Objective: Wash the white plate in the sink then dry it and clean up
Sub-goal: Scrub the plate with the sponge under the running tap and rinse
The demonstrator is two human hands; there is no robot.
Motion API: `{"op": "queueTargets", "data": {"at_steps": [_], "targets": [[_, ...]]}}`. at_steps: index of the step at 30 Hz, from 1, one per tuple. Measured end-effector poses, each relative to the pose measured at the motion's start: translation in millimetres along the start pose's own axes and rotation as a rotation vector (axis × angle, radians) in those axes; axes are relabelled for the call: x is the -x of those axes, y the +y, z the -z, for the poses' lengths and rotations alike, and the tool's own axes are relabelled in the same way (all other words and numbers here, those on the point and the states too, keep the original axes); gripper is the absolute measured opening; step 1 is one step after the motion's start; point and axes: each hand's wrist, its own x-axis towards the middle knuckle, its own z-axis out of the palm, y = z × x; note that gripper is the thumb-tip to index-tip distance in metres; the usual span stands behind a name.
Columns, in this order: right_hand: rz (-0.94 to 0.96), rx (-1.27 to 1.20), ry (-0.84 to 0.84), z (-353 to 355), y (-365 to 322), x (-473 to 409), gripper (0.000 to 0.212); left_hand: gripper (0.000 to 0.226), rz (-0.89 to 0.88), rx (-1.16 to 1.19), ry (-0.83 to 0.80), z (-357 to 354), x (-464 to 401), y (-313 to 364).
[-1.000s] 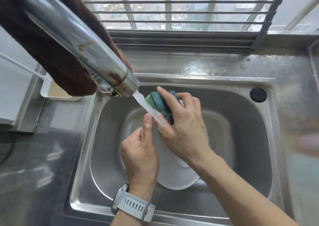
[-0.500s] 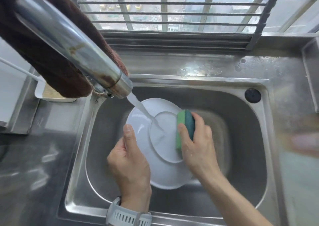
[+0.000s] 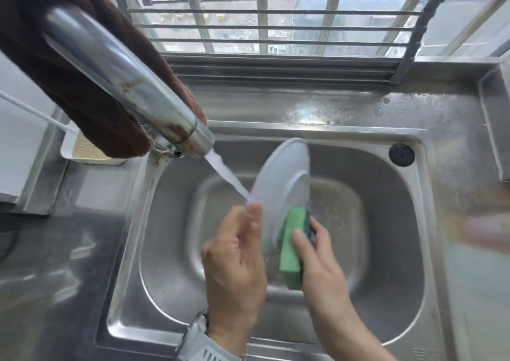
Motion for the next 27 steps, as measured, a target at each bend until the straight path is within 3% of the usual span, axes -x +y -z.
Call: {"op": "queueTargets", "data": {"at_steps": [3, 5, 9, 13, 15, 17, 20, 23, 25, 27], "targets": [[-0.303, -0.433, -0.015, 13, -26, -22, 0.044, 0.026, -0.289, -0.08, -0.216, 8, 12, -4], [-0.412, -0.565, -0.077, 29, -47, -33, 0.06, 0.022, -0.504, -0.149, -0.358, 14, 16, -20], [-0.407, -0.577, -0.273, 50, -68, -46, 0.072, 0.047, -0.767, -0.309, -0.576, 32, 13, -51], [-0.38, -0.462, -0.337, 60, -66, -49, 0.052, 0.048, -0.876, -0.347, -0.633, 51, 3, -65], [-0.373, -0.447, -0.401, 62, -64, -47, 0.054, 0.056, -0.855, -0.356, -0.65, 56, 3, -75], [-0.359, -0.445, -0.457, 63, -58, -46, 0.063, 0.063, -0.723, -0.321, -0.68, 62, 5, -79], [-0.281, -0.476, -0.534, 63, -52, -45, 0.065, 0.05, -0.356, -0.248, -0.608, 69, 9, -68], [-0.224, -0.537, -0.628, 59, -50, -46, 0.064, 0.051, 0.1, -0.096, -0.328, 63, 8, -58], [-0.225, -0.581, -0.63, 56, -48, -46, 0.066, 0.07, 0.469, 0.117, -0.134, 52, 1, -50], [-0.245, -0.595, -0.611, 53, -44, -48, 0.066, 0.068, 0.717, 0.412, -0.085, 43, -5, -47]]}}
